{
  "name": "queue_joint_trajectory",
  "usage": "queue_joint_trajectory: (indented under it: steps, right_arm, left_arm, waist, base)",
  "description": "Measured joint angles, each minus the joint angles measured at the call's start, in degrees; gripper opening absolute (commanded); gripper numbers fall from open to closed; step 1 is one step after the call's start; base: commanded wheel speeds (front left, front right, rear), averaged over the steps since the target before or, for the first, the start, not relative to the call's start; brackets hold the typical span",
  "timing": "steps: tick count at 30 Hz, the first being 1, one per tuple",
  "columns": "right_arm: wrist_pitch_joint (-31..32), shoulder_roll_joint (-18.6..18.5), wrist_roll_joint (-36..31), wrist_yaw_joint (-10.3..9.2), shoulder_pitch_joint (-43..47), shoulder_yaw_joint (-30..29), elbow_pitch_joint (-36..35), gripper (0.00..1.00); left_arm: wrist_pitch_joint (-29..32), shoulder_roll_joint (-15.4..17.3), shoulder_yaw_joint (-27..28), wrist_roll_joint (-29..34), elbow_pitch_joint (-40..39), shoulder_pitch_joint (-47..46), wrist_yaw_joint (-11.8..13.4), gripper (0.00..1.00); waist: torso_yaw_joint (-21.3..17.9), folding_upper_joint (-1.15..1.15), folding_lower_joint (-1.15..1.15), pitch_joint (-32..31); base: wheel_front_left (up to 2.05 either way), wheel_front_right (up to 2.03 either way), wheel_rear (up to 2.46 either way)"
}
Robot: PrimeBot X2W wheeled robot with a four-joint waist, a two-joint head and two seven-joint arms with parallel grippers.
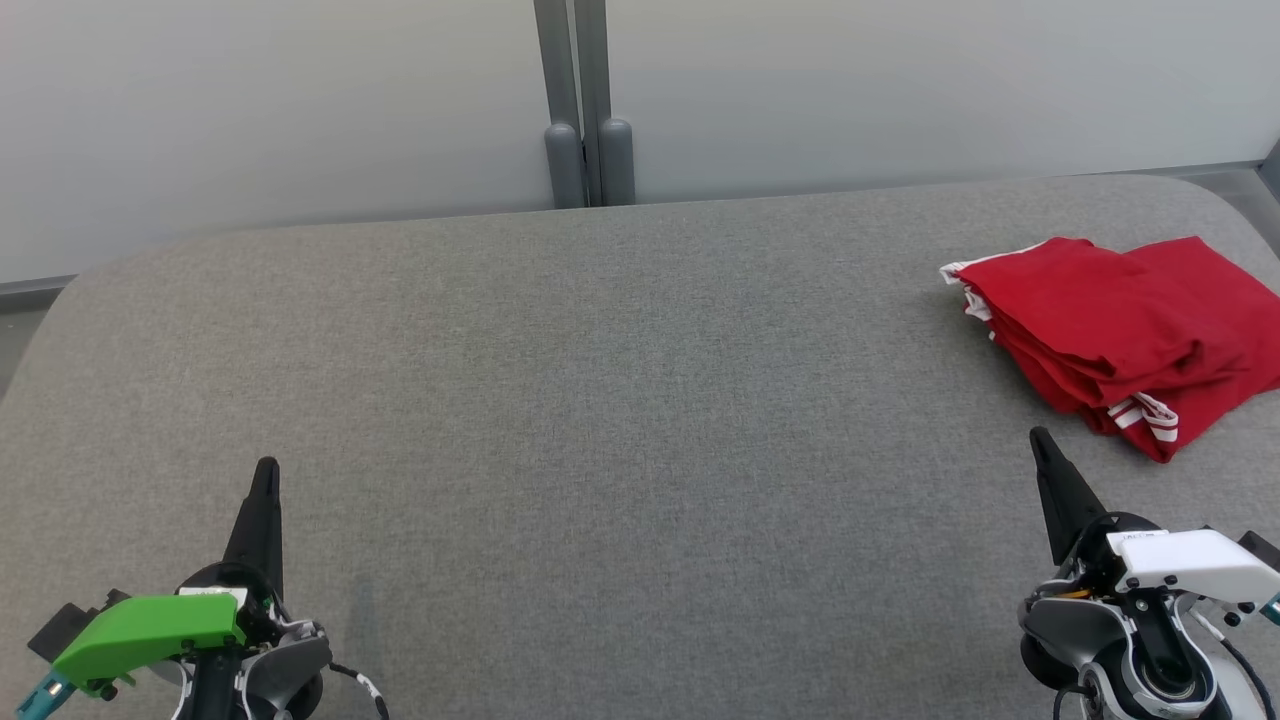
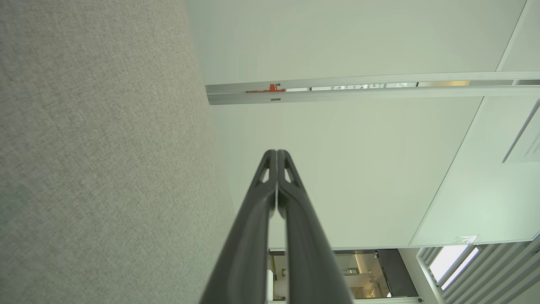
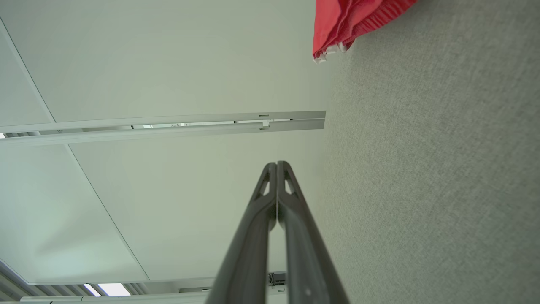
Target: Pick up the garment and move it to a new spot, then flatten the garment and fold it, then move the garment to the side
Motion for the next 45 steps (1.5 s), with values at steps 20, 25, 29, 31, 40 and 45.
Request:
queue_joint_trajectory:
  steps: [20, 25, 29, 31, 40, 45]
  right_arm:
    - [0.0, 0.0, 0.0, 0.0, 0.0, 0.01, 0.0, 0.0]
    - [0.0, 0.0, 0.0, 0.0, 0.0, 0.01, 0.0, 0.0]
    - [0.0, 0.0, 0.0, 0.0, 0.0, 0.01, 0.0, 0.0]
    - [0.0, 0.0, 0.0, 0.0, 0.0, 0.01, 0.0, 0.0]
    - [0.0, 0.0, 0.0, 0.0, 0.0, 0.01, 0.0, 0.0]
    - [0.0, 0.0, 0.0, 0.0, 0.0, 0.01, 0.0, 0.0]
  left_arm:
    - [0.0, 0.0, 0.0, 0.0, 0.0, 0.0, 0.0, 0.0]
    - [0.0, 0.0, 0.0, 0.0, 0.0, 0.0, 0.0, 0.0]
    - [0.0, 0.0, 0.0, 0.0, 0.0, 0.0, 0.0, 0.0]
    - [0.0, 0.0, 0.0, 0.0, 0.0, 0.0, 0.0, 0.0]
    - [0.0, 0.0, 0.0, 0.0, -0.01, 0.0, 0.0, 0.0]
    - [0.0, 0.0, 0.0, 0.0, -0.01, 0.0, 0.0, 0.0]
  waist:
    - [0.0, 0.0, 0.0, 0.0]
    - [0.0, 0.0, 0.0, 0.0]
    - [0.0, 0.0, 0.0, 0.0]
    - [0.0, 0.0, 0.0, 0.0]
    - [0.0, 0.0, 0.0, 0.0]
    - [0.0, 0.0, 0.0, 0.0]
  base:
    - [0.0, 0.0, 0.0]
    - [0.0, 0.0, 0.0]
    - [0.0, 0.0, 0.0]
    - [0.0, 0.0, 0.0]
    - [0.0, 0.0, 0.0]
    - [0.0, 0.0, 0.0]
